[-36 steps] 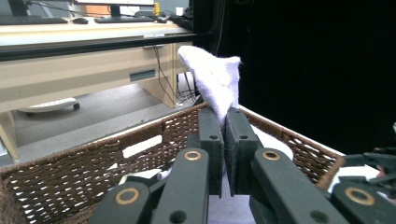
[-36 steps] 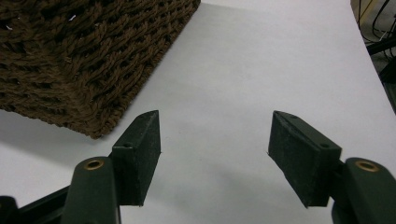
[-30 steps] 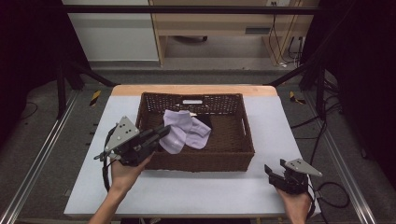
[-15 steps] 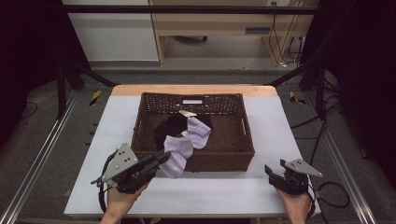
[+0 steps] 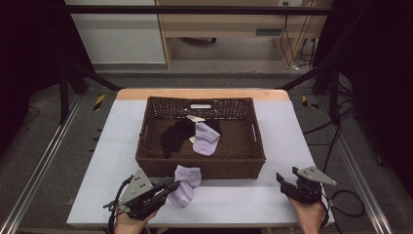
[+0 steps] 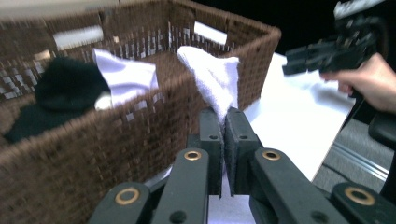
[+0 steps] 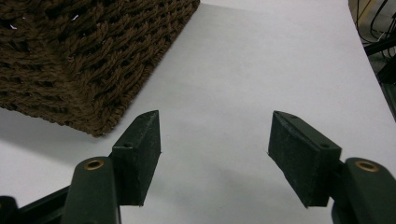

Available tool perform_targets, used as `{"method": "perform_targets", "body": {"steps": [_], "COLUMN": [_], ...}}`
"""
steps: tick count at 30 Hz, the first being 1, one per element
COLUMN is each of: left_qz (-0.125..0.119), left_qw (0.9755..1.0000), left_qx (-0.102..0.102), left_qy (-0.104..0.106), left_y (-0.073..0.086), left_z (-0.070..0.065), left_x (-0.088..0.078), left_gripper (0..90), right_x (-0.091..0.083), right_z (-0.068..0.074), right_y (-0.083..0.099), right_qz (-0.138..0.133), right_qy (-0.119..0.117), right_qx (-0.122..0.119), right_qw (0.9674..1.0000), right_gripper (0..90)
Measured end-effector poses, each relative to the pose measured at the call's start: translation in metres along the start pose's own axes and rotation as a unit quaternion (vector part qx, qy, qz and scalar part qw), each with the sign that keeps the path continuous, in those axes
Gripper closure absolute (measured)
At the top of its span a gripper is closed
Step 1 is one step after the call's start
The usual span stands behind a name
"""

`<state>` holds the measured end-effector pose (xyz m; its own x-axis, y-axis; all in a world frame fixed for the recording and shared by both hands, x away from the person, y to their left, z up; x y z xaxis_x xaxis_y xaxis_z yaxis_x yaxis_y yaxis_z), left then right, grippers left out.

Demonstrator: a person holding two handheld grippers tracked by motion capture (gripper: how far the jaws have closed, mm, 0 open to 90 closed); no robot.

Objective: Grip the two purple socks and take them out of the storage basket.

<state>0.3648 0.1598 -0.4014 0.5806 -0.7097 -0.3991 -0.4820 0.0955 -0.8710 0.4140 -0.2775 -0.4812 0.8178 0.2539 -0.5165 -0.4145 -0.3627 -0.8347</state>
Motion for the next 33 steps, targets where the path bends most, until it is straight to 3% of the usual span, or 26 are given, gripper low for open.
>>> {"method": "perform_targets", "body": {"steps": [9, 19, 22, 23, 25, 33], "left_qz": [0.065, 0.111, 0.11, 0.11, 0.107, 0.057], "left_qw": [0.9976, 0.993, 0.9928, 0.9923, 0.9926, 0.9968], "left_qx": [-0.005, 0.002, 0.002, 0.002, 0.001, -0.008], "left_qy": [-0.021, -0.039, -0.046, -0.058, -0.056, -0.056], "left_y": [0.029, 0.045, 0.047, 0.046, 0.046, 0.024], "left_z": [0.01, 0.013, 0.013, 0.014, 0.014, 0.01], "left_x": [0.027, 0.05, 0.052, 0.051, 0.05, 0.028], "left_gripper": [85.9, 83.9, 69.3, 61.5, 61.0, 53.8], "right_x": [0.001, 0.003, 0.002, 0.003, 0.003, 0.001], "right_z": [-0.001, -0.002, -0.002, -0.002, -0.002, -0.003], "right_y": [0.0, 0.0, 0.0, 0.0, 0.0, 0.001], "right_qz": [0.003, 0.004, 0.006, 0.005, 0.005, 0.003], "right_qy": [0.0, 0.001, -0.001, 0.001, 0.001, 0.003], "right_qx": [0.001, 0.004, 0.006, 0.0, 0.0, 0.006], "right_qw": [1.0, 1.0, 1.0, 1.0, 1.0, 1.0], "right_gripper": [34.4, 33.5, 33.4, 33.3, 33.3, 33.4]}}
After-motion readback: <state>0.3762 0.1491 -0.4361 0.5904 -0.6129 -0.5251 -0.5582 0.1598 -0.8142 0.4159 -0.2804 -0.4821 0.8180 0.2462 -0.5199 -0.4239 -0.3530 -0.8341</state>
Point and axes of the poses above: each handheld gripper's, and its own axes: x roughly forward along the jaws, y roughly out of its underside, z roughly to its left, the point moved 2 cm from there along x, roughly forward along the jaws, and after that the axes turned 13 degrees about -x, right-handed, at the moved point
